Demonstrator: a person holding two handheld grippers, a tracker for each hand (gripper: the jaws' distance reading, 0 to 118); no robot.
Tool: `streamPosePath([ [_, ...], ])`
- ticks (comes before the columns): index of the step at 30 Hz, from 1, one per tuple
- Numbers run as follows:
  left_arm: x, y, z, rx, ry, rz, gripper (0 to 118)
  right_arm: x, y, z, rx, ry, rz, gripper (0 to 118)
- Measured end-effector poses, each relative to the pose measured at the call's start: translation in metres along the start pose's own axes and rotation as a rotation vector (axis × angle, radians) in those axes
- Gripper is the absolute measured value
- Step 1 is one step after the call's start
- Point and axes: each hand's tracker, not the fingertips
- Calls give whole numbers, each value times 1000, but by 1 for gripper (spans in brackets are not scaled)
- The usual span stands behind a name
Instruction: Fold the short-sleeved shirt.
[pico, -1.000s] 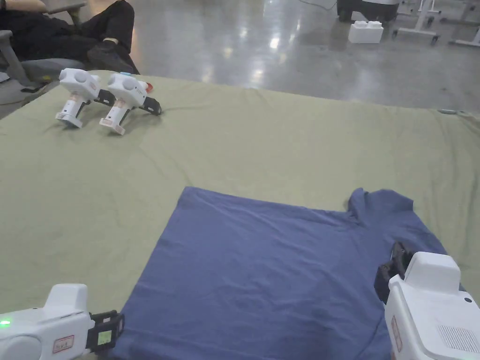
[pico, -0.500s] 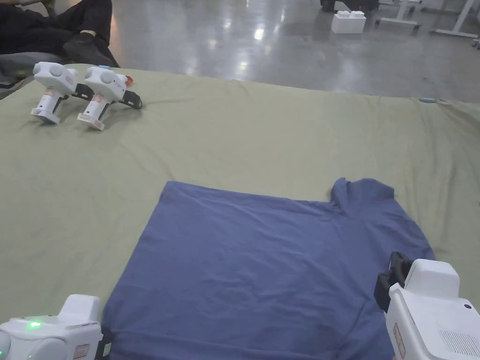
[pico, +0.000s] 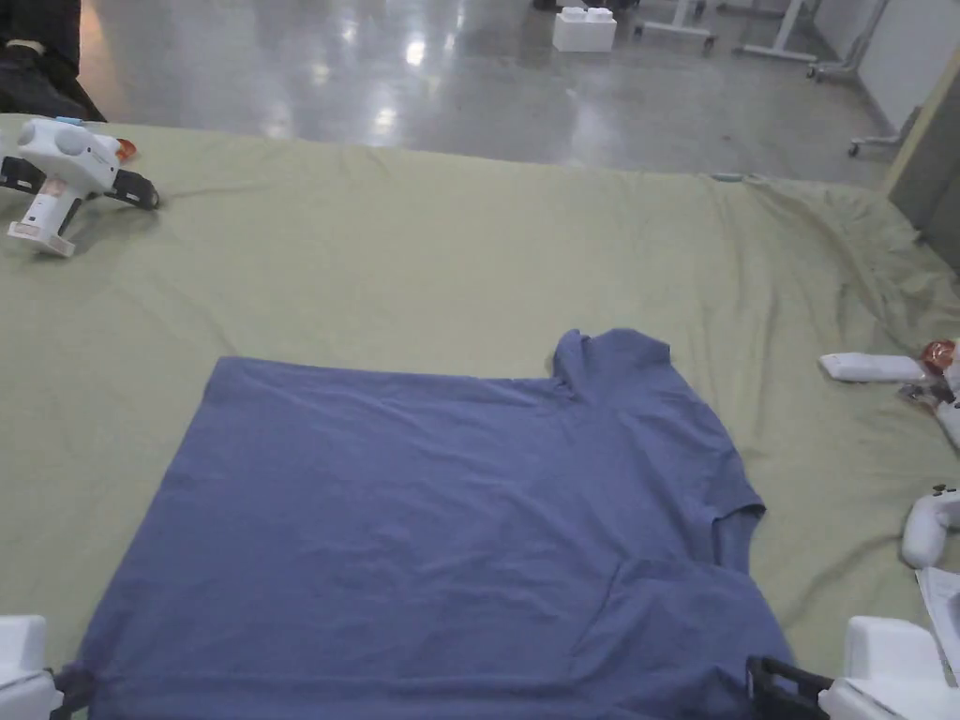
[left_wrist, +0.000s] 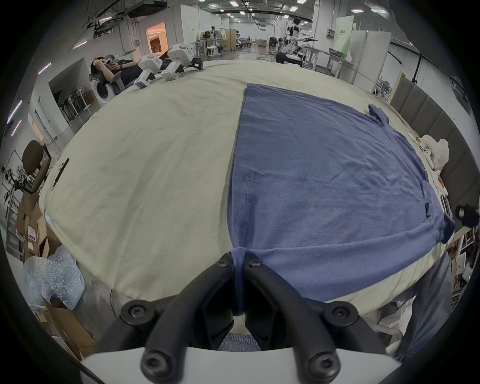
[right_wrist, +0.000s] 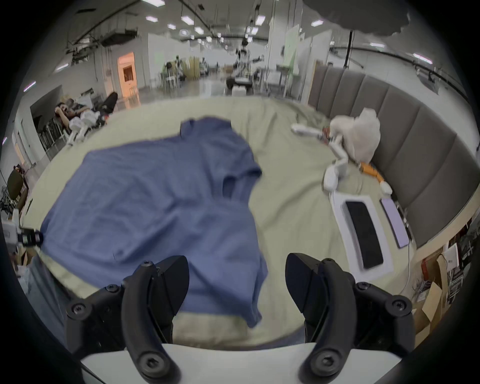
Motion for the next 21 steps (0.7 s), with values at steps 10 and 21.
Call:
streamPosePath([
  [10, 0, 0, -2, 3, -6, -12, 3, -8, -29, -60, -263, 24, 8, 49],
  [21, -8, 2, 11, 53, -43, 43, 3, -14, -21, -20, -171, 44, 89, 7],
])
